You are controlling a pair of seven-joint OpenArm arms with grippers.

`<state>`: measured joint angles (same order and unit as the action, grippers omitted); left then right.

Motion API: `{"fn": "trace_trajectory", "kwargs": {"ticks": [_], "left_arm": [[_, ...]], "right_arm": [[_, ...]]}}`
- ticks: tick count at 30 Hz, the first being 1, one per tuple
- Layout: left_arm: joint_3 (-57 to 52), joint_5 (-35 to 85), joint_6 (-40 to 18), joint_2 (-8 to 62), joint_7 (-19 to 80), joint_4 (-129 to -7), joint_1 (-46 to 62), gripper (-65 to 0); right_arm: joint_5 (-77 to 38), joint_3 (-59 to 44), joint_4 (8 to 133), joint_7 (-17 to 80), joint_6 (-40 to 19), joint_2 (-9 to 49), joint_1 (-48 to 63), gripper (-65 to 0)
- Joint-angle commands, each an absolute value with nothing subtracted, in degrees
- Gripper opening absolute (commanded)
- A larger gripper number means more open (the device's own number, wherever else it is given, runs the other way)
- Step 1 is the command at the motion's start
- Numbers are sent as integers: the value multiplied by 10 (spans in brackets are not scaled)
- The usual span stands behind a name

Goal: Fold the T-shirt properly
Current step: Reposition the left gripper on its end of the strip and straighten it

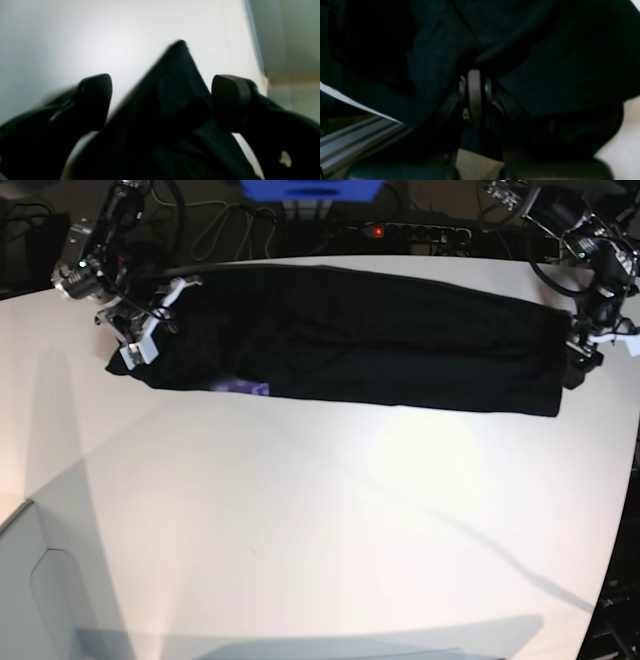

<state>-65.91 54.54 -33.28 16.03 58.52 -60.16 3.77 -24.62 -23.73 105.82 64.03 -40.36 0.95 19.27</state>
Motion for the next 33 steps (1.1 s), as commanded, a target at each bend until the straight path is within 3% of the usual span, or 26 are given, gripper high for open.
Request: {"fn": "trace_trajectory", "kwargs": {"ticks": [1,11,24,33], "left_arm": [[-647,513,-323,158,614,-602,36,-37],[-582,512,-322,152,620,-601,34,-37],[-584,513,-322,173,620,-607,116,-37],[-584,513,-322,173,618,-607,116,-37]], "right_arm": [[-256,-240,1069,633,-400,13,191,-650],[-256,-240,1070,633,-400,12,191,-650],[-256,-240,1071,633,-400,10,191,-650],[-256,-240,1071,633,-400,10,191,-650]]}}
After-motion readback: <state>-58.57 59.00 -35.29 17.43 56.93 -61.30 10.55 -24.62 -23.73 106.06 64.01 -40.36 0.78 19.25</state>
